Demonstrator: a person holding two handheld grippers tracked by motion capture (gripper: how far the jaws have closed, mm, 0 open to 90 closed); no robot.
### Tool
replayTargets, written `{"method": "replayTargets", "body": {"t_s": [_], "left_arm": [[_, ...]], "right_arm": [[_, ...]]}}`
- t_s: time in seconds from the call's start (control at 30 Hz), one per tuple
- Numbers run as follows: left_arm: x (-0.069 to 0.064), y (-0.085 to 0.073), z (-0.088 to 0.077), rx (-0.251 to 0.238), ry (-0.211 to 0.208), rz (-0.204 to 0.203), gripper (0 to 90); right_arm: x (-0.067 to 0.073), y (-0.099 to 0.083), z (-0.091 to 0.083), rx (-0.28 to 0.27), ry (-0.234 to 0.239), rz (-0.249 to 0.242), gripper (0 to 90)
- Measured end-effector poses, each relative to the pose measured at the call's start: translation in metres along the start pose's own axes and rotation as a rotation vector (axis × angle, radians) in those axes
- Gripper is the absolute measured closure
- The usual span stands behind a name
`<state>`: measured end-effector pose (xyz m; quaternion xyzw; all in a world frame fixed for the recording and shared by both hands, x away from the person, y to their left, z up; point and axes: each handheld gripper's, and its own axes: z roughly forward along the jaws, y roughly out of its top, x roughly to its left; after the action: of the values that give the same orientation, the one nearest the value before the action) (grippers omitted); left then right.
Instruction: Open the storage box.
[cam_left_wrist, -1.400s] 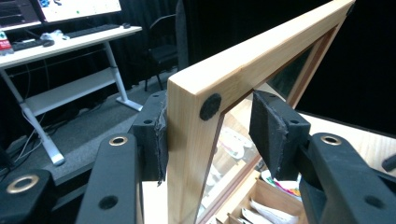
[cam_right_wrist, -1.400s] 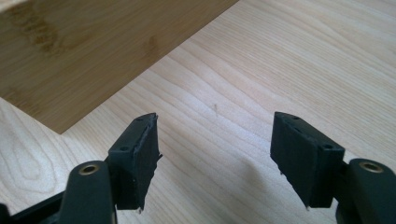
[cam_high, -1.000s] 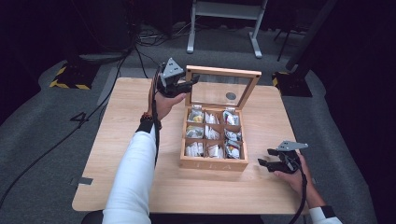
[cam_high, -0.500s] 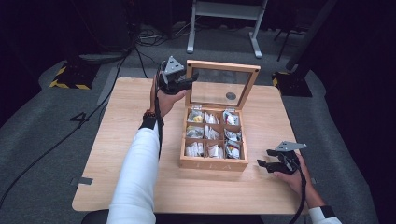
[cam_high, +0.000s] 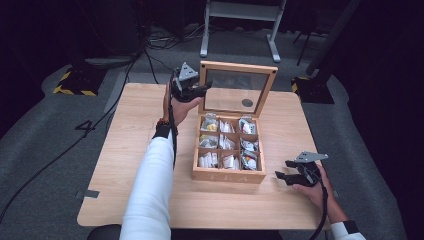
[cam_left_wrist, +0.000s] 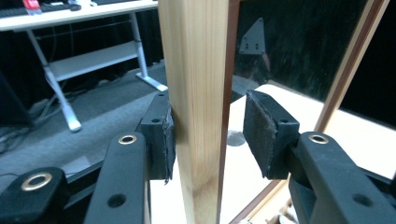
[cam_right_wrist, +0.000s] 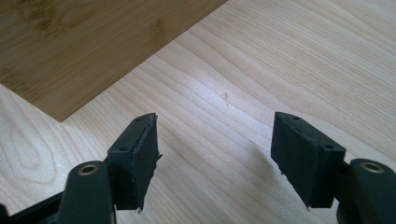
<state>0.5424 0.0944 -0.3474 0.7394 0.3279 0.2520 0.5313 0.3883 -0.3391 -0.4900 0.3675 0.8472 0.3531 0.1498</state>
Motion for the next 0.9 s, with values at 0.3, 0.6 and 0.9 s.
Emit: {"method": "replayTargets", "body": {"t_s": [0.3, 0.6, 0.9], "left_arm": [[0.002, -0.013, 0.011, 0.069, 0.027, 0.006, 55.9], [0.007, -0.033, 0.019, 0.11, 0.064, -0.021, 56.3], [0.011, -0.05, 0.026, 0.165, 0.036, -0.031, 55.8]], "right_arm": [[0.0, 0.0, 0.001, 0.005, -0.002, -0.001, 32.4], [-0.002, -0.001, 0.0, -0.006, -0.019, 0.01, 32.9], [-0.001, -0.002, 0.002, 0.006, -0.012, 0.006, 32.9]]}}
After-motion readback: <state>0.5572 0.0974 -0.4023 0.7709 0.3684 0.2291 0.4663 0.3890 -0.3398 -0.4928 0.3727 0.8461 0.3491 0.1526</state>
